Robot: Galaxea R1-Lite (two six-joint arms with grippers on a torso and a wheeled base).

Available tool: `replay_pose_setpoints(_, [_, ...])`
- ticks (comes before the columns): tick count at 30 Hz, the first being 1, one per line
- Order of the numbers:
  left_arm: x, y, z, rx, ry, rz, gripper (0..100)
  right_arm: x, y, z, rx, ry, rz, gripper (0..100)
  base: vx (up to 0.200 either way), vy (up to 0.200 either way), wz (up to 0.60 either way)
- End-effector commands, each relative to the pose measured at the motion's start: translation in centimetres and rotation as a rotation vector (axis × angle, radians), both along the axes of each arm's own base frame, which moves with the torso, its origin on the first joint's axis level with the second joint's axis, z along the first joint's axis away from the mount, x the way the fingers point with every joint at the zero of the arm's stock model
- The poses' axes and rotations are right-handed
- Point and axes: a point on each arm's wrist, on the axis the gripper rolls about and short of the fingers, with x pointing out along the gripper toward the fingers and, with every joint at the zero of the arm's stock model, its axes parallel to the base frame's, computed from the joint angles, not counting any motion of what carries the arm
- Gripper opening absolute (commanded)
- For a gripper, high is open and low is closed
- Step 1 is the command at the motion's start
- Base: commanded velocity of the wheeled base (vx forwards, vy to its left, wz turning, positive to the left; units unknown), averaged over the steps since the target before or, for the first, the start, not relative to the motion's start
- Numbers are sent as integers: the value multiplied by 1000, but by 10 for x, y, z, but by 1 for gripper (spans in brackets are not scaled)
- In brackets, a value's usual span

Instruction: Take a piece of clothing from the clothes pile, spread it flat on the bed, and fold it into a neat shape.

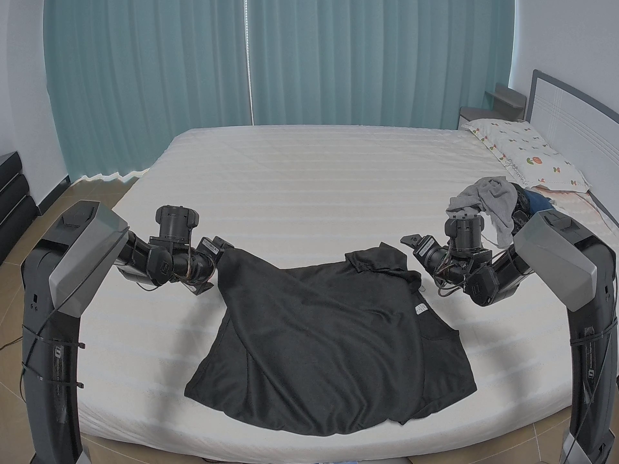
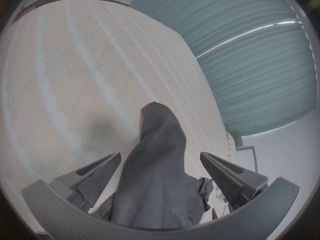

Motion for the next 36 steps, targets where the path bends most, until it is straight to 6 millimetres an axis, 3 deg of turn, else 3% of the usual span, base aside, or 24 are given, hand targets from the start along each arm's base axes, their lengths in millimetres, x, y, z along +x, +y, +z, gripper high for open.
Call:
replay_pose_setpoints(1, [-19, 3, 12, -6, 17, -5, 100, 0, 11, 9, 3, -3, 29, 100, 0, 0, 0])
replay_pose_setpoints(7, [-51, 5, 21, -18, 8, 6, 100, -7, 41, -5, -3, 39, 94, 100, 0, 0, 0])
replay_pose_setpoints(12, [-70, 8, 18, -70, 11, 35, 100, -7, 52, -17, -12, 62, 113, 100, 0, 0, 0])
replay_pose_setpoints(18, [-80, 10, 7, -84, -29, 43, 100, 5, 58, -27, -27, 99, 103, 100, 0, 0, 0])
replay_pose_setpoints(29, [-81, 15, 3, -85, -31, 54, 100, 36, 57, -35, -46, 82, 41, 100, 0, 0, 0])
replay_pose_setpoints(30, [-81, 15, 3, -87, -30, 55, 100, 39, 58, -34, -44, 79, 40, 0, 0, 0, 0])
replay_pose_setpoints(36, [-81, 15, 3, -87, -30, 55, 100, 51, 55, -41, -71, 94, -4, 0, 0, 0, 0])
